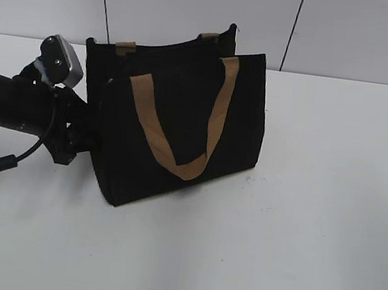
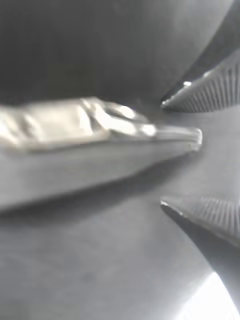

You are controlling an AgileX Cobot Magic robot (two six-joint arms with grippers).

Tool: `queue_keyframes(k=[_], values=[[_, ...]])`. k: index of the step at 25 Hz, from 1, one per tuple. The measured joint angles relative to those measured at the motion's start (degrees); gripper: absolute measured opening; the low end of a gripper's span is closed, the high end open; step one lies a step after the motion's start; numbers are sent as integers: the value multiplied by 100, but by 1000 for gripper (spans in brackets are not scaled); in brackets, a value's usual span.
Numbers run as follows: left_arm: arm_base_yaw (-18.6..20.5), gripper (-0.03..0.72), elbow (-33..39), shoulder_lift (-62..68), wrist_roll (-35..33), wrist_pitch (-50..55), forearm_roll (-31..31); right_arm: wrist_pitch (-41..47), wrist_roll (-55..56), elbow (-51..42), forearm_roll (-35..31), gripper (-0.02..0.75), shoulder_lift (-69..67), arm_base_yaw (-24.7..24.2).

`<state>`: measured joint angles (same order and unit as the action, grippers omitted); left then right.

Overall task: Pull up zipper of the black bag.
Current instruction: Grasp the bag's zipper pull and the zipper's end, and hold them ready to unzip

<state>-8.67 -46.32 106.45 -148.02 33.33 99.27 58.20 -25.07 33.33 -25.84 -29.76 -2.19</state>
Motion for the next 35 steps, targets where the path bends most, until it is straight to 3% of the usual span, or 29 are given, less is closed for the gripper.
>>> queue_keyframes(k=[6, 9, 11, 12, 19, 24, 35], values=[[-7, 375, 0, 68, 20, -35, 0, -32, 0, 0, -57, 341, 0, 0], [-7, 228, 0, 85, 20, -35, 0, -133, 0, 0, -90, 341, 0, 0], [-7, 82, 0, 84, 20, -35, 0, -171, 0, 0, -129, 341, 0, 0], [-7, 71, -4, 84, 20, -35, 0, -176, -5, 0, -157, 341, 0, 0], [-7, 72, -4, -401, 59, -358, -10, -169, -535, 345, -273, 341, -160, 0], [-7, 72, -4, -1168, 783, -791, -59, -55, -812, 1291, -364, 341, -886, 0], [-7, 72, 15, -2202, 1835, -841, -1300, -16, -1983, 2487, -1746, 340, -2785, 0]])
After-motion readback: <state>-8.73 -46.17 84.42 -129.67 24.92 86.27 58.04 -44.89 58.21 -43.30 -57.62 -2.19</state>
